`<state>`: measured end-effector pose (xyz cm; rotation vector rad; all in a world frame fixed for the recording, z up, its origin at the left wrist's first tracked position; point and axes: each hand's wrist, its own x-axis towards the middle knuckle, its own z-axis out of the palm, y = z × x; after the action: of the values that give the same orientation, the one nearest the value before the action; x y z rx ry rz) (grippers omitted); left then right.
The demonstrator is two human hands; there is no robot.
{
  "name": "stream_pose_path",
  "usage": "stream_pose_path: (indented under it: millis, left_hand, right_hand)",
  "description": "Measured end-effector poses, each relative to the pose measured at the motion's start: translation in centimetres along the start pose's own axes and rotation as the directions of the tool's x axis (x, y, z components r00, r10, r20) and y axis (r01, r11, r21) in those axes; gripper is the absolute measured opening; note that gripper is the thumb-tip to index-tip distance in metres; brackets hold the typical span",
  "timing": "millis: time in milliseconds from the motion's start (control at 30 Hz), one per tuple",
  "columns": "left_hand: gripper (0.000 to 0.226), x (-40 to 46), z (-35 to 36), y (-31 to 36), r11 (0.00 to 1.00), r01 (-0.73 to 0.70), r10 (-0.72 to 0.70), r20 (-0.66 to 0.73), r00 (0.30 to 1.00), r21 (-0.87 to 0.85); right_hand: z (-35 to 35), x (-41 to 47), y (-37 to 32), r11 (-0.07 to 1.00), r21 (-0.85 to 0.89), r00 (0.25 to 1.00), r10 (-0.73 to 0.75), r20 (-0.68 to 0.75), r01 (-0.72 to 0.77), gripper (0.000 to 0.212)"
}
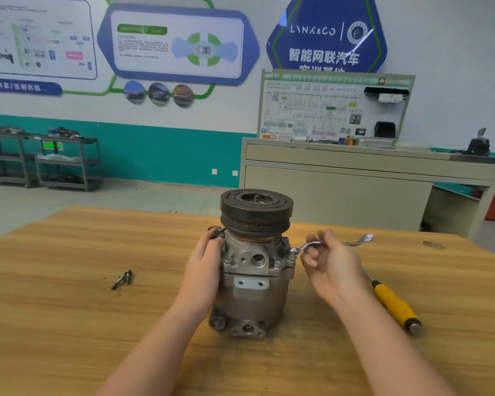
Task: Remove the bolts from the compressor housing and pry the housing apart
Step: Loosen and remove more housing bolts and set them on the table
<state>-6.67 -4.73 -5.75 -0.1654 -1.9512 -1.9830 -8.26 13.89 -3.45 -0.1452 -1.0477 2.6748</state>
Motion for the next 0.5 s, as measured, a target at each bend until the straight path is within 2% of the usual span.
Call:
stream_pose_path:
  millis: [67,133,233,333,500]
  left_hand:
    - [0.027,0.1,0.0,-0.2,1.0,0.012,-0.012,0.0,1.0,-0.017]
    - [0.028,0.1,0.0,-0.3,1.0,0.013,-0.013,-0.003,1.0,-0.027]
    - [0.031,0.3,0.0,-0.5,1.0,0.01,-0.01,-0.009,1.0,-0.028]
    - [0.033,0.2,0.1,-0.4,1.0,0.011,-0.011,-0.005,1.0,-0.028]
    - [0.026,0.1,0.1,-0.5,0.999,-0.014,0.014,-0.001,1.0,-0.036]
  right_hand:
    - [-0.3,0.5,-0.4,0.986,0.053,0.986,0.156,0.063,-0.16,0.023]
    - [-0.5,0.6,-0.8,0.99,0.069,0.985,0.118,0.124,-0.127,0.022]
    - [-0.4,-0.2,-1.2,0.983,-0.053,0.972,-0.163,0.172,0.174,0.02]
    - [-0.4,-1.5,-1.2,0.816,-0.255,0.846,-0.449,0.288,0.519,0.019]
    - [-0.4,-3.1,-0.8,0.56,-0.348,0.656,-0.587,0.473,0.752,0.027]
